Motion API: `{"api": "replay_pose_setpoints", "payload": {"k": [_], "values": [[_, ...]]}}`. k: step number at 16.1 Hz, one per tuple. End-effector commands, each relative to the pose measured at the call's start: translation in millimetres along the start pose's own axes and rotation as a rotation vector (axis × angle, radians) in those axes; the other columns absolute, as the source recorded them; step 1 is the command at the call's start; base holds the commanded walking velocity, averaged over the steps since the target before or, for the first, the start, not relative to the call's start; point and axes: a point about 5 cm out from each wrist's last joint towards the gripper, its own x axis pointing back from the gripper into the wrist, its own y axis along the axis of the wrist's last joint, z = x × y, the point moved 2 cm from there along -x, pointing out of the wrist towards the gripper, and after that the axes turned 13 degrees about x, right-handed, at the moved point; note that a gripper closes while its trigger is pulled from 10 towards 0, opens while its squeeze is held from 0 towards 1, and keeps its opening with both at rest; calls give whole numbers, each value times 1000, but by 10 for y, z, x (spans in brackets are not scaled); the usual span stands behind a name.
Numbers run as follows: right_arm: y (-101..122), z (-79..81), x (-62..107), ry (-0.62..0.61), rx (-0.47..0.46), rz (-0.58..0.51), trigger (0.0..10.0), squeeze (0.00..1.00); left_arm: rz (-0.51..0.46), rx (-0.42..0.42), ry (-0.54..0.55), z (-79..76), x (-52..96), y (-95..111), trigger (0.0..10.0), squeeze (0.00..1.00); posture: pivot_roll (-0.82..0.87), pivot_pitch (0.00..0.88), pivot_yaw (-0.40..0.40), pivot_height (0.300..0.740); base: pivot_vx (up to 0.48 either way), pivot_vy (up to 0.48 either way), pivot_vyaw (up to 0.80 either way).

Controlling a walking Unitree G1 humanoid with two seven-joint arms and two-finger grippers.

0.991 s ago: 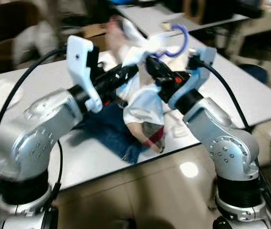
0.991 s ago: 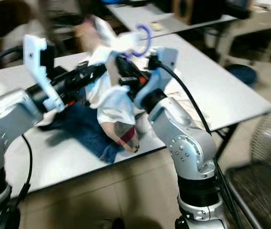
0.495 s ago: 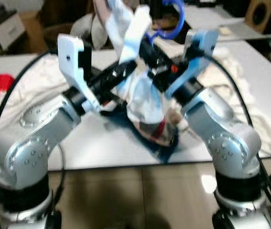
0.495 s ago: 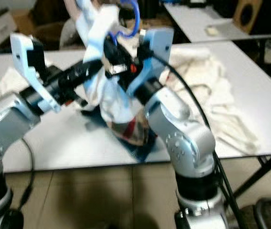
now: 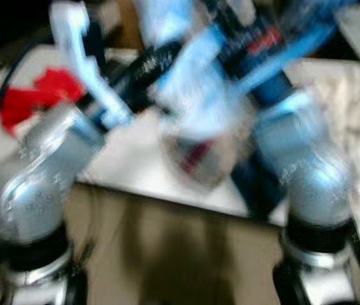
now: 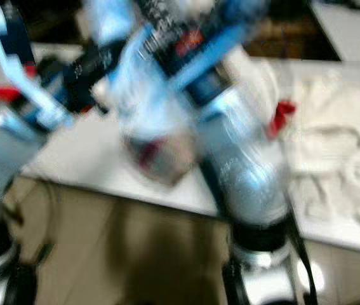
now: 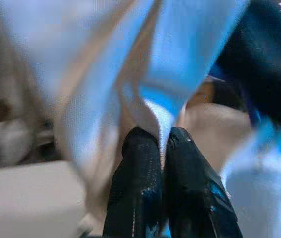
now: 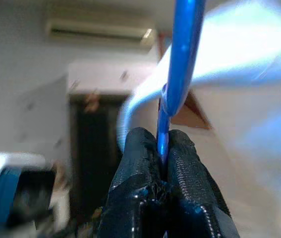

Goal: Hang hanger

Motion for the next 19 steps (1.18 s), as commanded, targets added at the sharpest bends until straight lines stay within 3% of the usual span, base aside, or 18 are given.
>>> {"api": "replay_pose_setpoints", "payload": {"k": [1, 7, 11, 19], "values": [[-92, -17, 18, -16, 33, 49, 10000, 0, 25, -17, 4, -19, -3, -46, 0, 0, -64, 0, 102, 740, 0, 0, 725], [-413, -5, 214, -28, 35, 188, 10000, 0, 49, 3, 26, -2, -14, -147, 0, 0, -71, 0, 105, 740, 0, 0, 712], [-468, 16, 301, -58, -6, 197, 10000, 0, 75, 0, 85, 73, 34, -208, 0, 0, -68, 0, 103, 740, 0, 0, 631], [-482, 58, 359, -47, -55, 206, 10000, 0, 85, -1, 65, 34, 22, -214, 0, 0, -67, 0, 108, 740, 0, 0, 634]]}}
